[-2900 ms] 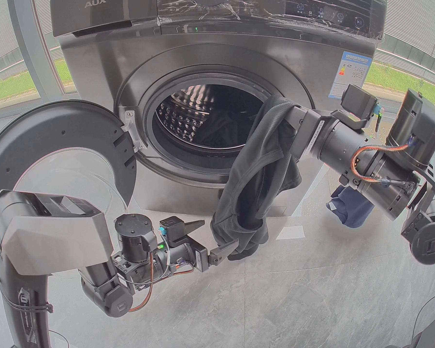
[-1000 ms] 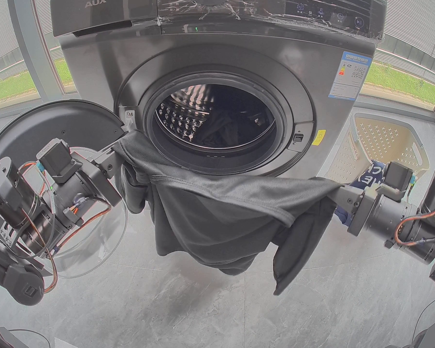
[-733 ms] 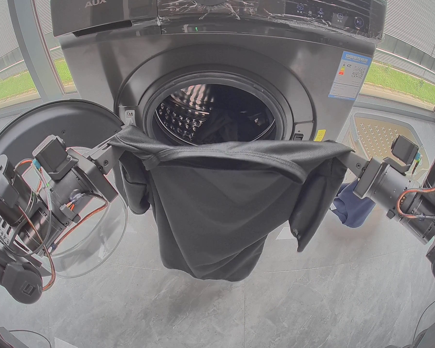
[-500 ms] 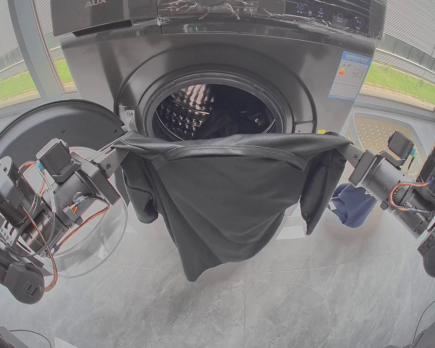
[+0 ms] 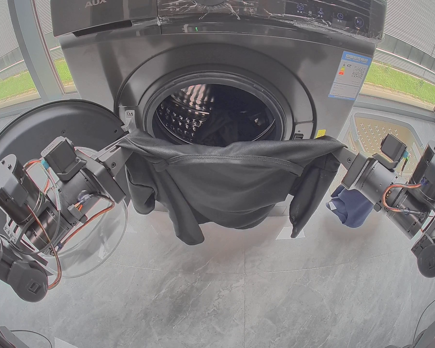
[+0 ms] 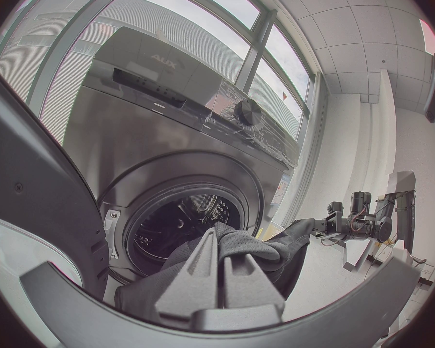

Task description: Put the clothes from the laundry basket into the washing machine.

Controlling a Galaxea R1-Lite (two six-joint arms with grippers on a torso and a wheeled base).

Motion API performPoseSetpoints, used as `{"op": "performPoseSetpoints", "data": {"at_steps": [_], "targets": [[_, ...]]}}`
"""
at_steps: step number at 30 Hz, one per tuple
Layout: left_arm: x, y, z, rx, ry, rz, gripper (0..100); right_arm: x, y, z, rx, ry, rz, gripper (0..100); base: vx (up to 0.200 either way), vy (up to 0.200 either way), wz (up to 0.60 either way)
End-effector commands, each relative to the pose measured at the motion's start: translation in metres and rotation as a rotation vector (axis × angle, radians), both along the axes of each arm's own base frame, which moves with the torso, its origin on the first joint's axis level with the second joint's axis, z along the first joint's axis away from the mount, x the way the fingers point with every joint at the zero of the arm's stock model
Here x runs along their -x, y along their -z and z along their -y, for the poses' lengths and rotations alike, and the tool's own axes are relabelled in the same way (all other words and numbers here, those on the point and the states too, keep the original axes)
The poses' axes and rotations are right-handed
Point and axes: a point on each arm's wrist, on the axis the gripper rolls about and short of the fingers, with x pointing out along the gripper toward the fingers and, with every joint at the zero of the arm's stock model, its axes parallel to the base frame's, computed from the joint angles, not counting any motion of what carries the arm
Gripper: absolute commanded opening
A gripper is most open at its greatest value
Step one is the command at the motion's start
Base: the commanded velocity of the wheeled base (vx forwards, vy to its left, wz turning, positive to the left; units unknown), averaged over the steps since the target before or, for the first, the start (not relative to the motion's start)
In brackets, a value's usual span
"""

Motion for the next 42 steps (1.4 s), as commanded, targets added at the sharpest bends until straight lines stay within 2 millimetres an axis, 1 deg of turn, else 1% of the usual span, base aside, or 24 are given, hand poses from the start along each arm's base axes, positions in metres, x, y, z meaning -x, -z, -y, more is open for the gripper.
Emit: {"op": "performPoseSetpoints", "data": {"at_steps": [1, 4, 6, 9, 12, 13, 14, 16, 17, 19, 21, 23, 25, 30, 37, 39, 42], "targets": [[-0.007, 0.008, 0.003, -0.015, 0.000, -0.027, 0, 0.000, 0.001, -0.001, 0.003, -0.003, -0.003, 0, 0.000, 0.000, 0.00], [-0.007, 0.010, 0.005, -0.023, 0.004, -0.029, 0, 0.001, 0.004, -0.003, 0.009, -0.011, -0.011, 0, 0.000, 0.000, 0.00], [-0.005, 0.009, 0.008, -0.024, 0.018, -0.021, 0, 0.002, 0.009, -0.004, 0.021, -0.017, -0.035, 0, 0.000, 0.000, 0.00], [0.001, 0.006, 0.015, -0.024, 0.054, -0.012, 0, 0.011, 0.028, -0.009, 0.070, -0.049, -0.099, 0, 0.000, 0.000, 0.00], [0.008, 0.003, 0.022, -0.019, 0.094, -0.001, 0, 0.018, 0.046, -0.019, 0.126, -0.092, -0.143, 0, 0.000, 0.000, 0.00], [0.009, 0.002, 0.023, -0.018, 0.099, 0.002, 0, 0.018, 0.048, -0.020, 0.131, -0.098, -0.147, 0, 0.000, 0.000, 0.00], [0.013, 0.000, 0.026, -0.014, 0.117, 0.011, 0, 0.022, 0.056, -0.027, 0.156, -0.126, -0.167, 0, 0.000, 0.000, 0.00], [0.015, -0.002, 0.028, -0.009, 0.126, 0.017, 0, 0.027, 0.059, -0.032, 0.167, -0.150, -0.177, 0, 0.000, 0.000, 0.00], [0.018, -0.004, 0.032, -0.003, 0.140, 0.026, 0, 0.037, 0.066, -0.039, 0.187, -0.184, -0.202, 100, 0.000, 0.000, 0.00], [0.021, -0.007, 0.034, 0.002, 0.153, 0.034, 0, 0.043, 0.077, -0.045, 0.214, -0.211, -0.237, 100, 0.000, 0.000, 0.00], [0.022, -0.007, 0.036, 0.002, 0.163, 0.036, 0, 0.049, 0.092, -0.052, 0.260, -0.243, -0.284, 100, 0.000, 0.000, 0.00], [0.022, -0.007, 0.037, 0.002, 0.164, 0.038, 0, 0.053, 0.100, -0.057, 0.296, -0.269, -0.297, 100, 0.000, 0.000, 0.00], [0.022, -0.007, 0.037, 0.002, 0.163, 0.036, 0, 0.052, 0.108, -0.060, 0.328, -0.279, -0.312, 100, 0.000, 0.000, 0.00], [0.022, -0.006, 0.037, -0.001, 0.166, 0.032, 0, 0.041, 0.130, -0.072, 0.393, -0.282, -0.335, 100, 0.000, 0.000, 0.00], [0.027, -0.005, 0.042, -0.003, 0.192, 0.033, 0, 0.004, 0.150, -0.107, 0.353, -0.251, -0.193, 100, 0.000, 0.000, 0.00], [0.026, -0.007, 0.042, -0.001, 0.191, 0.037, 0, 0.003, 0.159, -0.111, 0.369, -0.256, -0.201, 100, 0.000, 0.000, 0.00], [0.025, -0.011, 0.042, 0.011, 0.186, 0.050, 0, 0.010, 0.173, -0.111, 0.408, -0.274, -0.243, 100, 0.000, 0.000, 0.00]]}}
